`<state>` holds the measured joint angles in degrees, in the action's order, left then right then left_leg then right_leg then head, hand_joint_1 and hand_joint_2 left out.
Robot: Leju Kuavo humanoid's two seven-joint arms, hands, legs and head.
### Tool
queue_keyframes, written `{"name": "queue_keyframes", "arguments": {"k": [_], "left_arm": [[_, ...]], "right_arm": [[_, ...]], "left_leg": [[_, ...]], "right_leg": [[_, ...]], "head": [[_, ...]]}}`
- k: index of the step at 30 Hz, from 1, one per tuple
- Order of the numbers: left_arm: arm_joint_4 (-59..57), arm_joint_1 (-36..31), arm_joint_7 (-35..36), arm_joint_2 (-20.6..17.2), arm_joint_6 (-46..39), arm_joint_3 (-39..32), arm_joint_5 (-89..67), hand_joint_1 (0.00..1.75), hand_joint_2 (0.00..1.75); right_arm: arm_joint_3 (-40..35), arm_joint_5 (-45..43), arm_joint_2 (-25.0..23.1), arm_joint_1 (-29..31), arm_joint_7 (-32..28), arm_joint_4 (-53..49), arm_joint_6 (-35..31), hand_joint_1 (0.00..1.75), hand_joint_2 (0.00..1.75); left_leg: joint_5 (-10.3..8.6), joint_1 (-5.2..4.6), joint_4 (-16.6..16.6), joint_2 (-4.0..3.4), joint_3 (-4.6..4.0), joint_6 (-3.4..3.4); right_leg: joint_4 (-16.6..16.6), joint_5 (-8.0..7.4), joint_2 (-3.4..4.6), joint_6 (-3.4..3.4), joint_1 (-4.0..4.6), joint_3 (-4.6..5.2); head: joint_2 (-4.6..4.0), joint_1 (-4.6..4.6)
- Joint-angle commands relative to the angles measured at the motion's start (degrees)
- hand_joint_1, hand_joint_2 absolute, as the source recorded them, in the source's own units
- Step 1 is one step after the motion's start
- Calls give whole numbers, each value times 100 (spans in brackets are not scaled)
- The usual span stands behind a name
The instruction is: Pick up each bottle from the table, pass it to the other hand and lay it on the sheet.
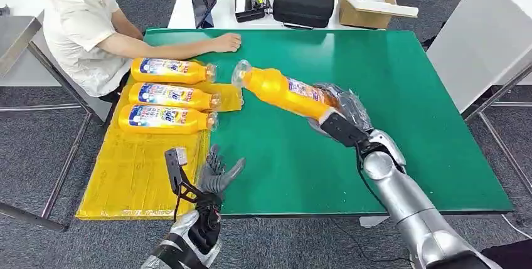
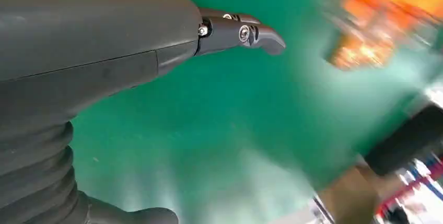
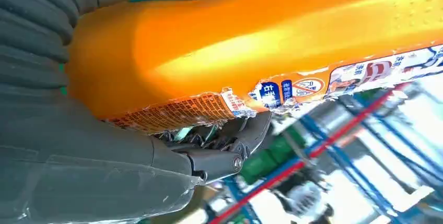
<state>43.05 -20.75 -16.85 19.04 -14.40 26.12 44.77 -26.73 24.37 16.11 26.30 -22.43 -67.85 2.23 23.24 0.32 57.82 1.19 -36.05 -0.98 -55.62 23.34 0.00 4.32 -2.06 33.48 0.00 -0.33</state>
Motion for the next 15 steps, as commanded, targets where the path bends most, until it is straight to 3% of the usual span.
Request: {"name": "queue_keyframes", "arguments": {"k": [1,5,9,15], "left_arm": [[-1467,-515,-98,-18,1168,-177,160,0,175],[-1259,-426,-298,0,1743,211,-142,0,175],[13,-83,-988,-37,1788,201,-486,0,175],[803,132,-929,-128,1746,31,-510,0,175]], "right_arm": [[-540,-368,-307,493,-242,-294,250,175,175],[-569,-481,-319,309,-298,-523,316,175,175],[-533,-552,-266,-73,-351,-611,417,175,175],[-544,-521,-378,-246,-428,-493,432,175,175]], "left_leg": [[14,0,5,-39,19,3],[4,-3,-1,-6,9,0],[3,0,0,1,4,-1],[15,4,4,-21,20,2]], "right_leg": [[-1,3,29,-24,4,-8],[3,2,0,-15,0,-4],[4,3,-8,-12,3,0],[3,8,8,-29,10,-13]], "head": [[0,0],[0,0],[0,0],[0,-2]]}}
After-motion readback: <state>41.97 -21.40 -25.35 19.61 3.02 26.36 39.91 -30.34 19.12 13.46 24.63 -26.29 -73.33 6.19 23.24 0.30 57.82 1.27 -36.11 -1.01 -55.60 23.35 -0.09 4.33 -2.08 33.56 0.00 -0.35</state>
